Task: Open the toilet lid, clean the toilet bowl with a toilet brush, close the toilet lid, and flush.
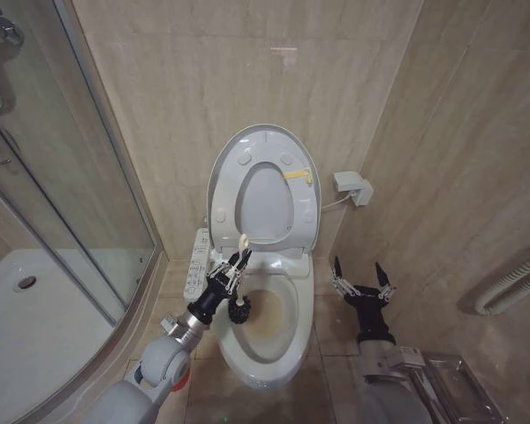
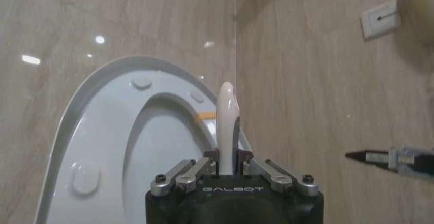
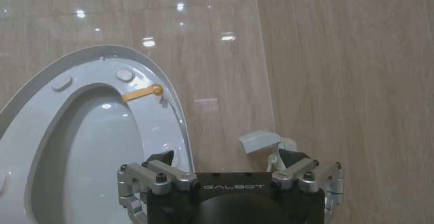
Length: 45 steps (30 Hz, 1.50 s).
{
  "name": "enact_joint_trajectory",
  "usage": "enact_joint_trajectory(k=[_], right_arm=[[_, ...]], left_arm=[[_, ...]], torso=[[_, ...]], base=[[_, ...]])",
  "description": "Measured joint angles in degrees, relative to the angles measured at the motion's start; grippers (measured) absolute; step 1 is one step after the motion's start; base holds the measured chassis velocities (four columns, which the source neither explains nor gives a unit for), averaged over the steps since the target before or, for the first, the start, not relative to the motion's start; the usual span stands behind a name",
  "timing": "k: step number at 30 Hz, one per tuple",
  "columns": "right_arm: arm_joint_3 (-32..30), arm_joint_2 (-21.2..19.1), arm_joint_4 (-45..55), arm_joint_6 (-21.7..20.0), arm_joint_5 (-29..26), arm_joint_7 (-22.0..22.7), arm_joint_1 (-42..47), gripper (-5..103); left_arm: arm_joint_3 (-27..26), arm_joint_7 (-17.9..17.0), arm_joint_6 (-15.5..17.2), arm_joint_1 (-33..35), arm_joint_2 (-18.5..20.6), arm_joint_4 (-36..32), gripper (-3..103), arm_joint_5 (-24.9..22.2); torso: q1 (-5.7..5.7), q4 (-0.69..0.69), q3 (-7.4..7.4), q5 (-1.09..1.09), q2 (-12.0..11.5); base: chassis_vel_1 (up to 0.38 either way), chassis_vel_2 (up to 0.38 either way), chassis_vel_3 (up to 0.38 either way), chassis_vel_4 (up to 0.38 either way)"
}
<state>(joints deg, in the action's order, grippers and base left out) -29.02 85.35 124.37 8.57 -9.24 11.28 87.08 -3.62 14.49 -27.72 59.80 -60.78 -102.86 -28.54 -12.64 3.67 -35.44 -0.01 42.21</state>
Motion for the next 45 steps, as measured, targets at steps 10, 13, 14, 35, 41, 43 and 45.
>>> enact_joint_trajectory(k=[10, 13, 14, 35, 41, 43, 45], right_arm=[[0.0, 0.0, 0.0, 0.0, 0.0, 0.0, 0.0, 100], [0.0, 0.0, 0.0, 0.0, 0.0, 0.0, 0.0, 100], [0.0, 0.0, 0.0, 0.0, 0.0, -0.01, 0.0, 100], [0.0, 0.0, 0.0, 0.0, 0.0, 0.0, 0.0, 100], [-0.01, 0.0, 0.0, 0.0, 0.0, 0.0, 0.0, 100], [0.0, 0.0, 0.0, 0.0, 0.0, 0.0, 0.0, 100], [-0.01, -0.01, 0.0, 0.0, 0.0, 0.0, 0.0, 100]], left_arm=[[-3.24, -3.14, -0.05, 3.56, 3.04, -4.86, 17, 0.27], [-6.13, -4.07, -0.1, 6.6, 5.41, -6.58, 17, 0.19], [-8.96, -4.8, -0.1, 9.08, 6.64, -7.89, 17, 0.17], [-34.64, -8.27, -5.24, 39.84, -2.49, -17.36, 17, 7.32], [-31.98, -9.78, -8.68, 35.14, -2.14, -7.93, 17, 7.2], [-31.92, -10.01, -9.85, 34.25, -2.24, -5.53, 17, 6.94], [-31.6, -10.07, -11.05, 33.22, -2.35, -2.78, 17, 6.78]], torso=[[0.0, 0.01, 0.0, 0.01, 0.0], [0.0, 0.01, 0.0, -0.01, 0.0], [-0.01, -0.02, 0.0, 0.01, 0.0], [0.0, -0.03, 0.0, 0.02, 0.01], [0.0, 0.01, -0.01, 0.02, 0.0], [0.0, 0.0, -0.01, 0.02, 0.0], [0.0, -0.02, -0.01, 0.0, 0.01]], base=[[0.0, 0.0, 0.0, 0.0], [0.0, 0.0, 0.0, 0.0], [0.0, 0.0, 0.0, 0.0], [0.0, 0.0, 0.0, 0.0], [0.0, 0.0, 0.0, 0.0], [0.0, 0.0, 0.0, 0.0], [0.0, 0.0, 0.0, 0.0]])
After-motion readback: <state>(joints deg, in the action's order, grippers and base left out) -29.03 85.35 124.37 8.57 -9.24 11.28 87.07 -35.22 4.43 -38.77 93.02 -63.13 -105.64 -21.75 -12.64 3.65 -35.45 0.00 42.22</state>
